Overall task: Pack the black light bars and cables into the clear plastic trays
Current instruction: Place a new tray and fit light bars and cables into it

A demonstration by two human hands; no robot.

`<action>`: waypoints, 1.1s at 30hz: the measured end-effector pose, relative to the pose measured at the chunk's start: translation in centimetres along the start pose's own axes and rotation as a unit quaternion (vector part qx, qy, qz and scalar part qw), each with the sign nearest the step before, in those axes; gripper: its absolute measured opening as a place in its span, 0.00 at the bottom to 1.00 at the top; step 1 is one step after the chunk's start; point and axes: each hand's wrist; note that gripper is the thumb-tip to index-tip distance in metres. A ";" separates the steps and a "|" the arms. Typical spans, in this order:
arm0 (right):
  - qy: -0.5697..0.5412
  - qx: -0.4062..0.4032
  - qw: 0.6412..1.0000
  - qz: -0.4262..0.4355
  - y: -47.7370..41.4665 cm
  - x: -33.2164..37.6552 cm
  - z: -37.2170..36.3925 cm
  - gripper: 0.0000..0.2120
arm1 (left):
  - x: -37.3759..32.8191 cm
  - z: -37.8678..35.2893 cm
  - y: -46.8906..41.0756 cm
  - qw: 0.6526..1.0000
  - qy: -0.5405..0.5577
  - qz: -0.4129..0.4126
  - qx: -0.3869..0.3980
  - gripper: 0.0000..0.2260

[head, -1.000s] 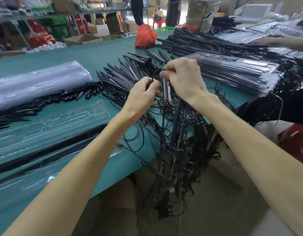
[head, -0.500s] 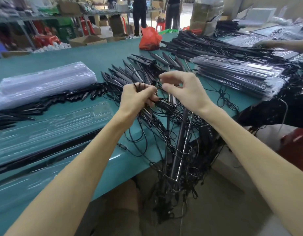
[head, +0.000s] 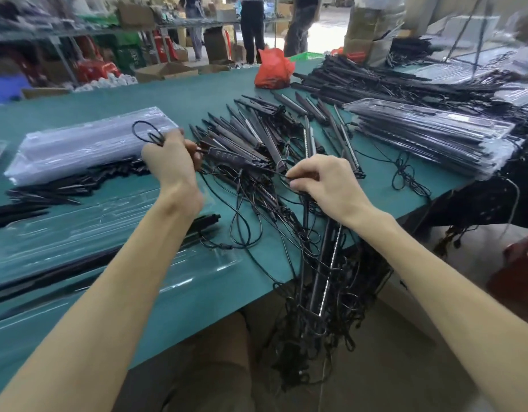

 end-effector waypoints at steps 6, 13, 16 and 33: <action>0.017 0.065 0.998 0.016 -0.7 2.2 -2.0 0.12 | -3.1 2.2 -2.3 0.985 0.136 0.008 -0.106 0.05; 0.125 -0.021 0.992 0.019 -0.1 2.1 -3.7 0.08 | -0.7 5.5 -2.9 0.981 -0.192 0.034 -0.004 0.05; 0.161 -0.022 0.985 0.059 -0.1 3.1 -5.1 0.10 | 1.1 5.2 -1.7 0.905 -0.387 -0.037 0.171 0.08; 0.145 -0.104 0.984 -0.002 2.4 0.9 -4.3 0.17 | 4.8 0.8 2.4 0.791 -0.482 -0.167 0.336 0.03</action>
Point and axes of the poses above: each hand's wrist, its own y-axis away from the middle knuckle, its own z-axis out of the back of the hand, x = y × z, and after that the axes turned 8 degrees about z, right-handed
